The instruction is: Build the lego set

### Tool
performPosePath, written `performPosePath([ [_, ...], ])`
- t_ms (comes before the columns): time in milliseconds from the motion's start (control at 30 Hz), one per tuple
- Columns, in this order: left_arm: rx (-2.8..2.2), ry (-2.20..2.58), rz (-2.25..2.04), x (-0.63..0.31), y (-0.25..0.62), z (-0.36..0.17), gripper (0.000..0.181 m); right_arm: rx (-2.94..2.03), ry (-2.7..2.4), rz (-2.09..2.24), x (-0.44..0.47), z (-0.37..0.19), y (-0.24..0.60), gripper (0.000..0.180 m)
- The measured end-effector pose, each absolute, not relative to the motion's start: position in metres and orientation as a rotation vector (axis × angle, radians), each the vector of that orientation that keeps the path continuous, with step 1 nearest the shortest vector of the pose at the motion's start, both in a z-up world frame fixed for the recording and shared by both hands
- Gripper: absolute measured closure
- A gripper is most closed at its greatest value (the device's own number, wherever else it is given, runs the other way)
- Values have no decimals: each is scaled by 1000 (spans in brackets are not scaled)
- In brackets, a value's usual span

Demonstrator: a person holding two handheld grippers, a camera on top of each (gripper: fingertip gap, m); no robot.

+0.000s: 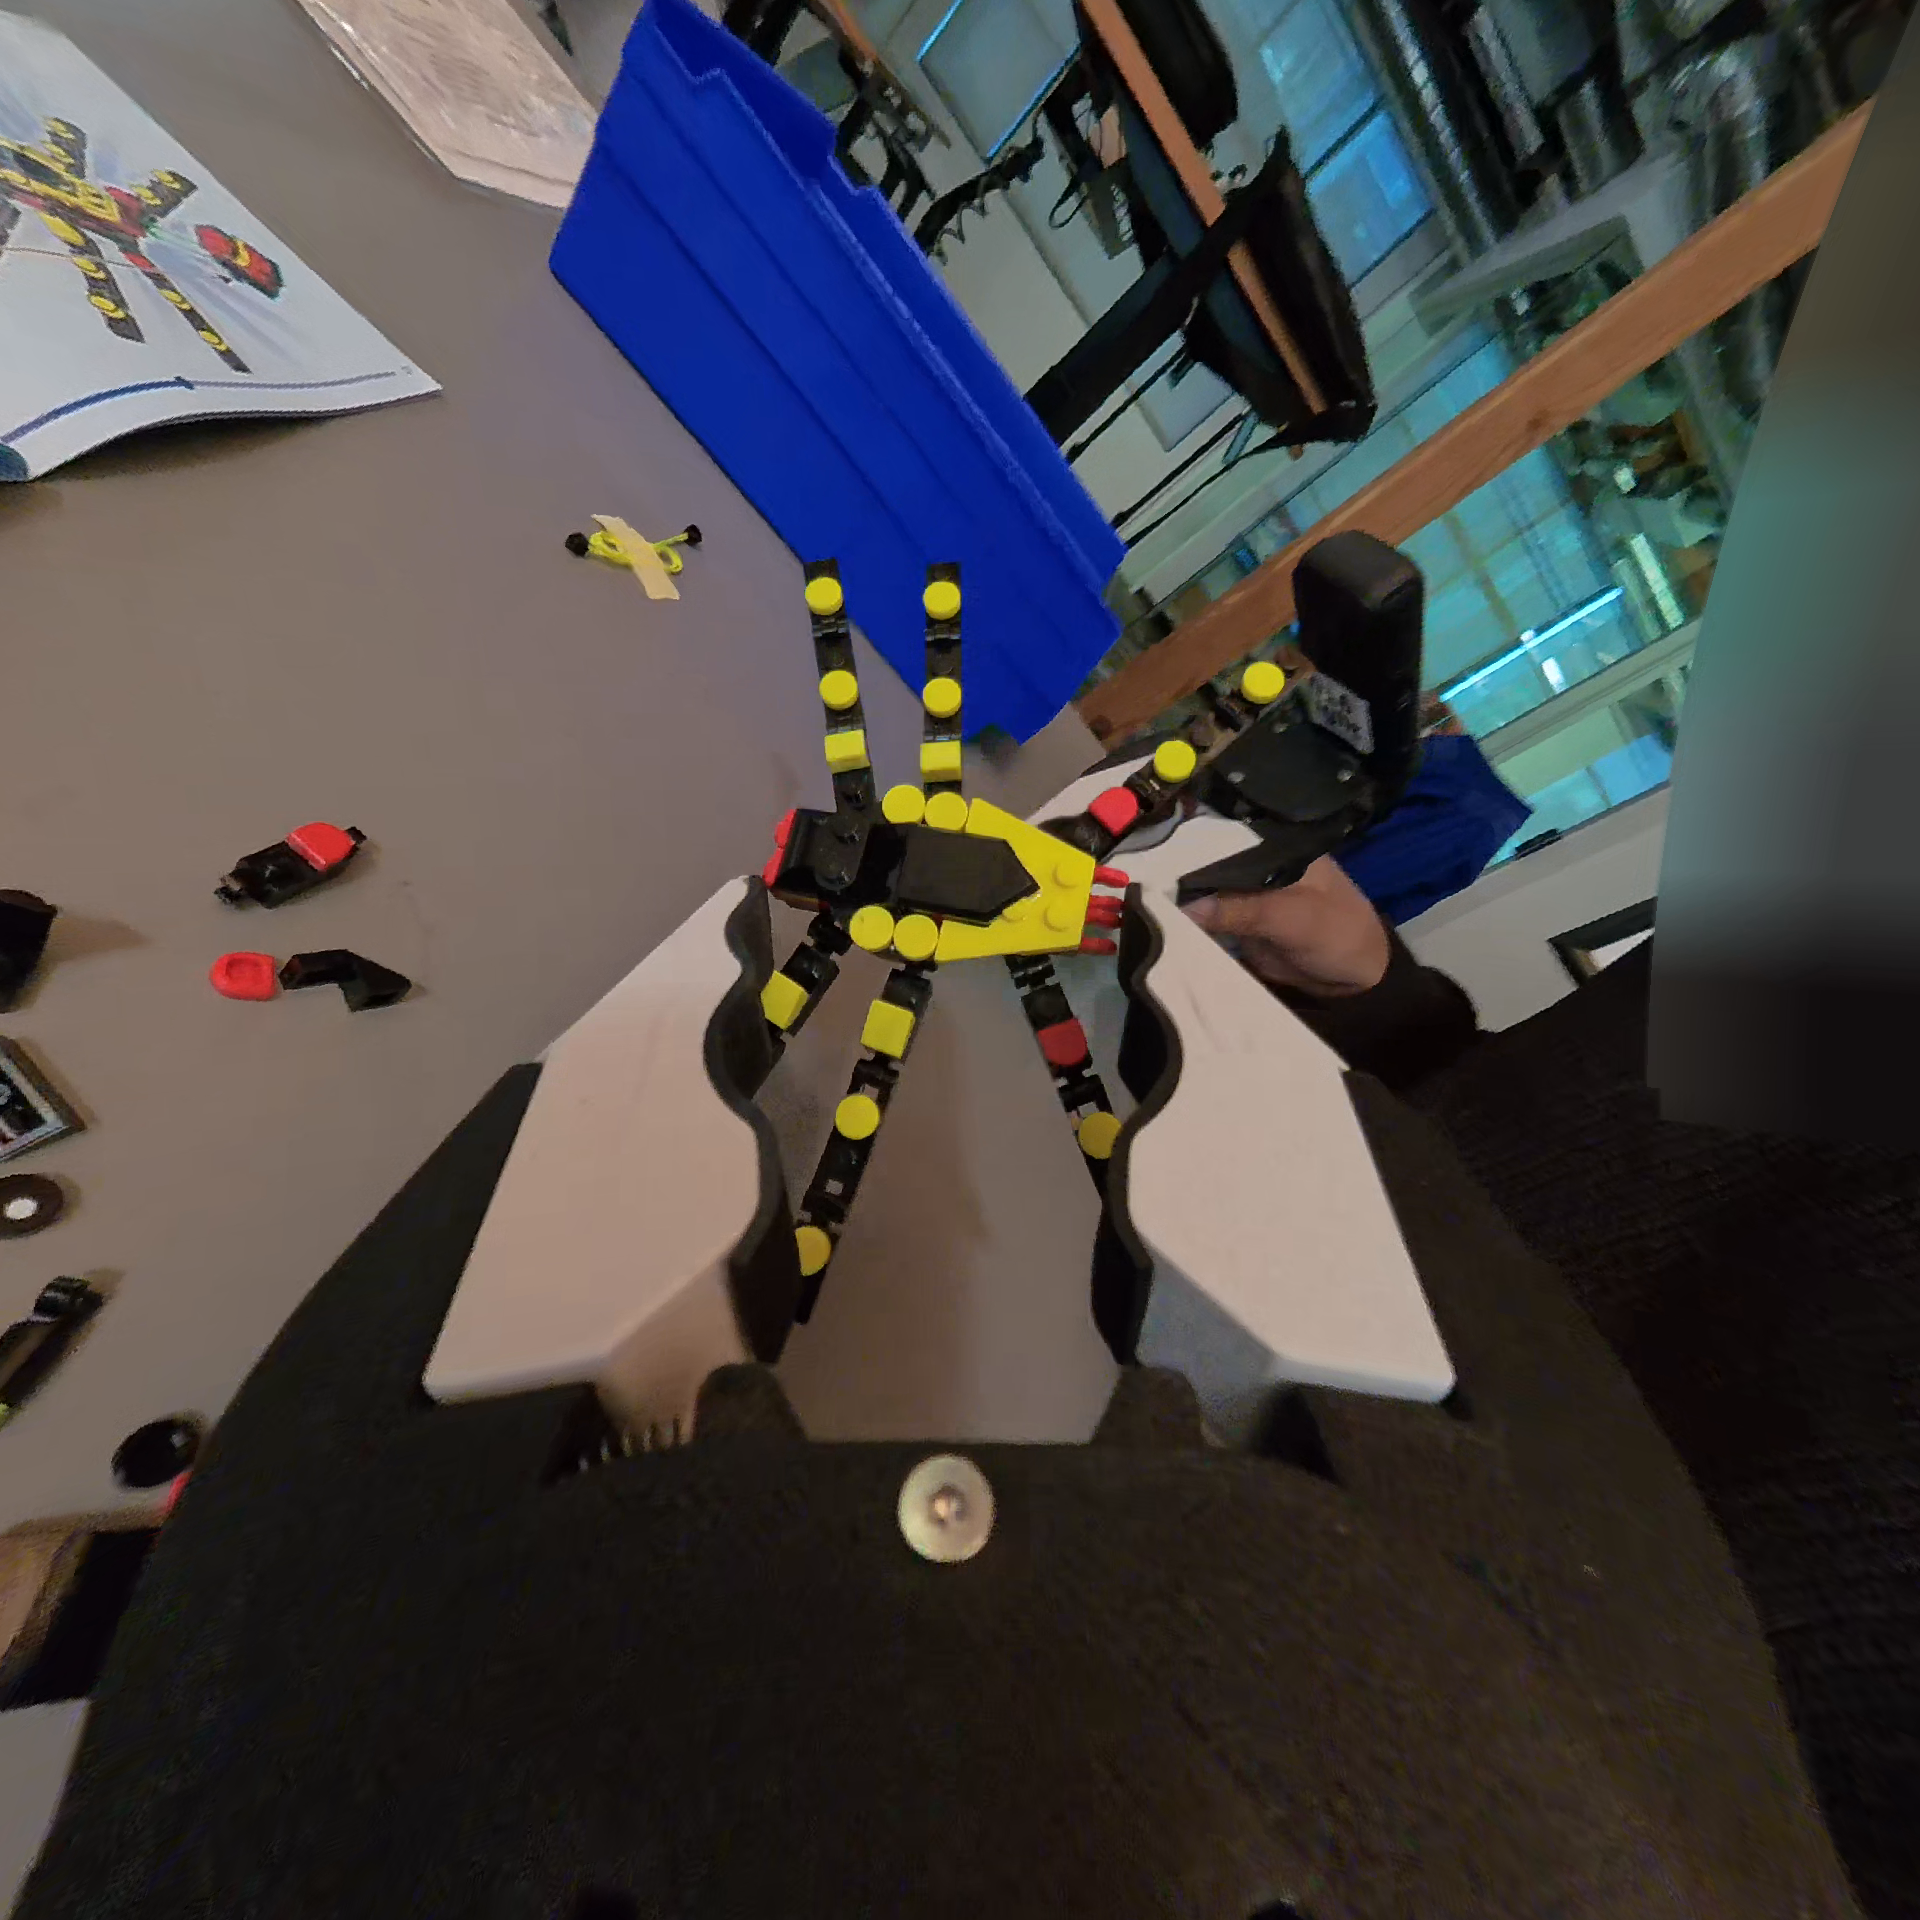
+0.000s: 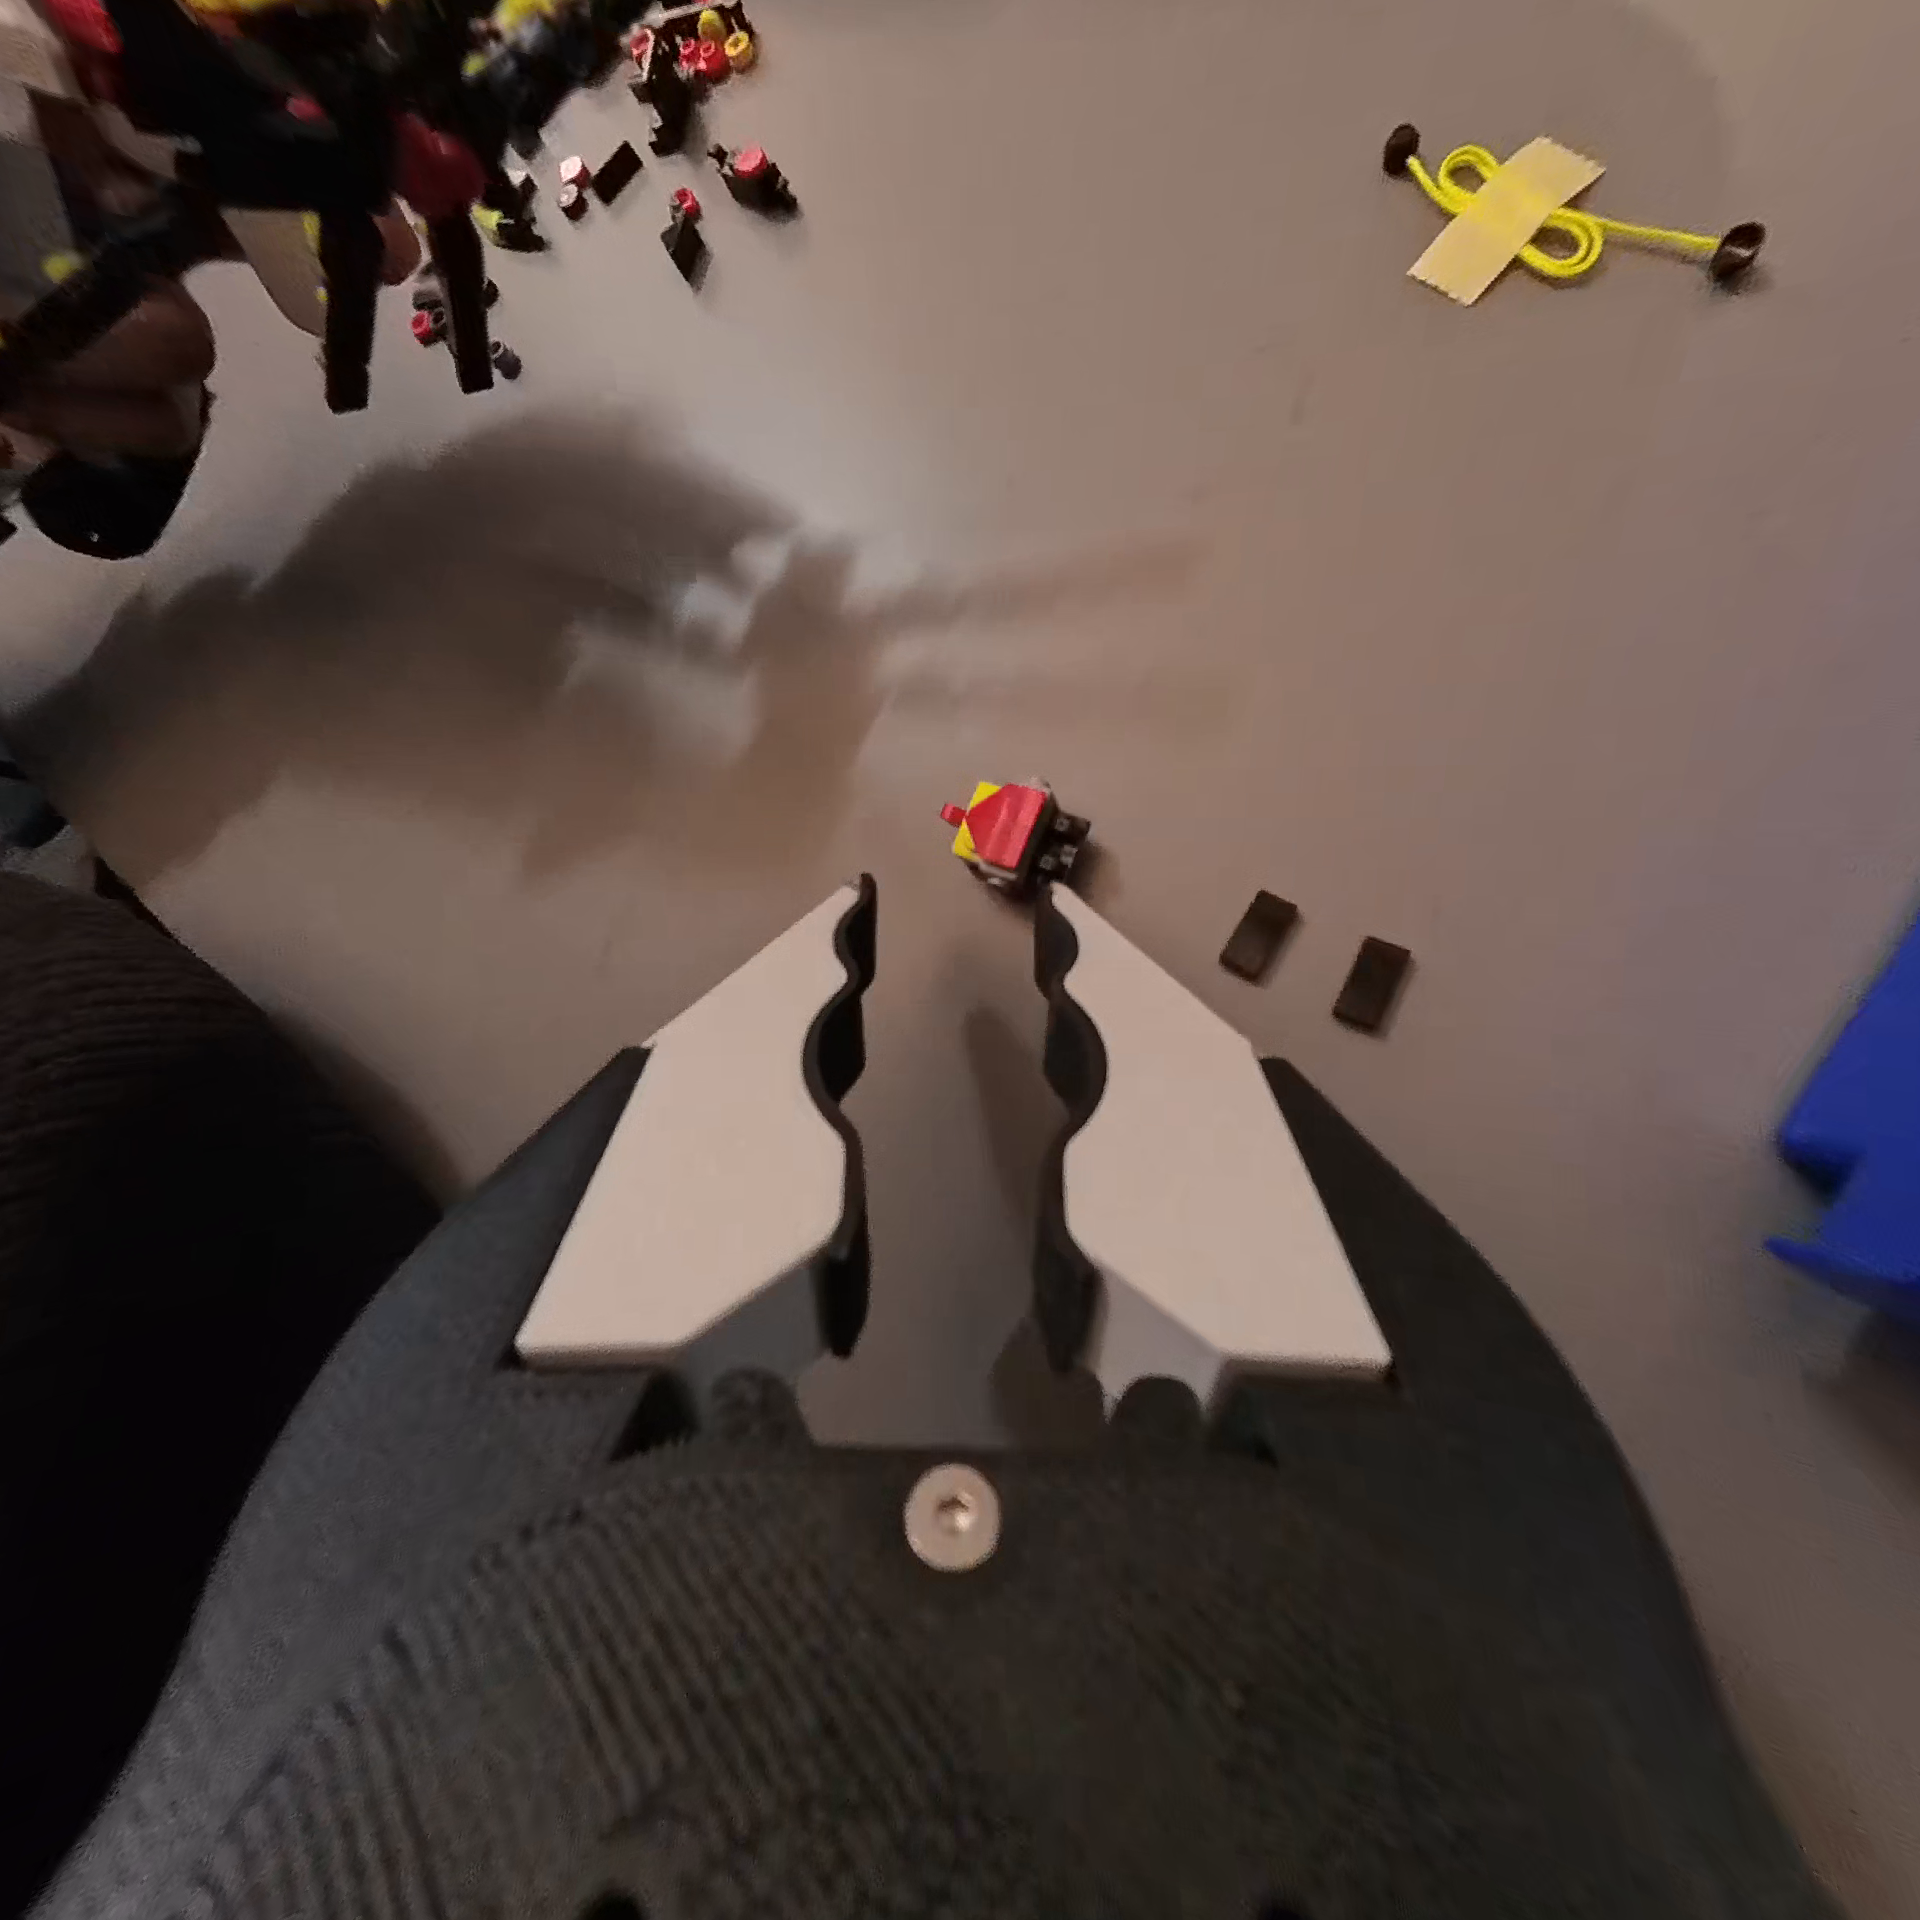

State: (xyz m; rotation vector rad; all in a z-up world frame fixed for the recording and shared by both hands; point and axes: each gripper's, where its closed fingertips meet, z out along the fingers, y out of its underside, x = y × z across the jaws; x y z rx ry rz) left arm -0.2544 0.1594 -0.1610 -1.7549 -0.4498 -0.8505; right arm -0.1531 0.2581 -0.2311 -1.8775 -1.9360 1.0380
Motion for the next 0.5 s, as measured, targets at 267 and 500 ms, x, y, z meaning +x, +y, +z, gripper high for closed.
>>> performPosePath([
  [267, -1785, -429, -840, -246, 163, -162, 122, -1877, -1964, 1000, -162, -243, 257, 147],
  [500, -1793, -416, -848, -243, 164, -164, 122, -1877, -1944, 994, -169, -245, 261, 148],
])
